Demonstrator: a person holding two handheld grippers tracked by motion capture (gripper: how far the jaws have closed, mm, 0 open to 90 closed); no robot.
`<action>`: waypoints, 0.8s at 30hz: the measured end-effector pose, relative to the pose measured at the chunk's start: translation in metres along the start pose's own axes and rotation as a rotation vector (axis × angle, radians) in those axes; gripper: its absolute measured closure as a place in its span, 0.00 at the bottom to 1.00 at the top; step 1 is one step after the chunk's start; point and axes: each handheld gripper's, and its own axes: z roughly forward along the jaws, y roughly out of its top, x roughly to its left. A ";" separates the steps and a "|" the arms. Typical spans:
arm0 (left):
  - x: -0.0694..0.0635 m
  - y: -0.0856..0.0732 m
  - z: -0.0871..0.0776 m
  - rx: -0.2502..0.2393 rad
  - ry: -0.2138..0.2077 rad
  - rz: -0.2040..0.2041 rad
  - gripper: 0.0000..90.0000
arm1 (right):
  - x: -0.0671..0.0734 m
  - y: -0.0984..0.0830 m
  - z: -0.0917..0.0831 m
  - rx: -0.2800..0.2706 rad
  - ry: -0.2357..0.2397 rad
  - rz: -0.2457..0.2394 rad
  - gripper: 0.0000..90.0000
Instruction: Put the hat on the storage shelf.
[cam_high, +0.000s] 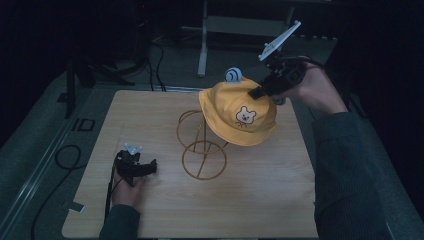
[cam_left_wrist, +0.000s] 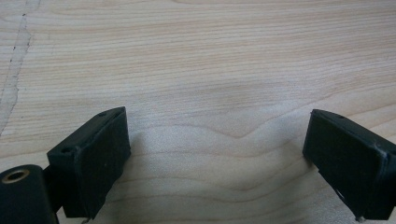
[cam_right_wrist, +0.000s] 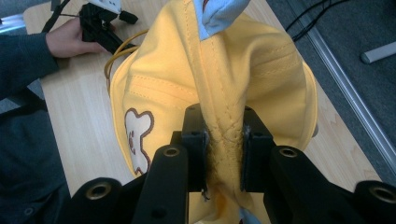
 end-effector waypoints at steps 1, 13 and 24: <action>0.000 0.000 0.000 0.000 0.000 0.000 0.08 | 0.000 0.001 -0.001 0.002 -0.003 0.001 0.84; -0.001 0.000 0.000 0.001 -0.002 0.003 0.08 | 0.012 0.022 0.000 0.019 -0.011 -0.038 0.84; -0.001 0.001 0.001 0.000 -0.004 0.004 0.08 | 0.017 0.037 0.023 0.054 -0.001 -0.052 0.84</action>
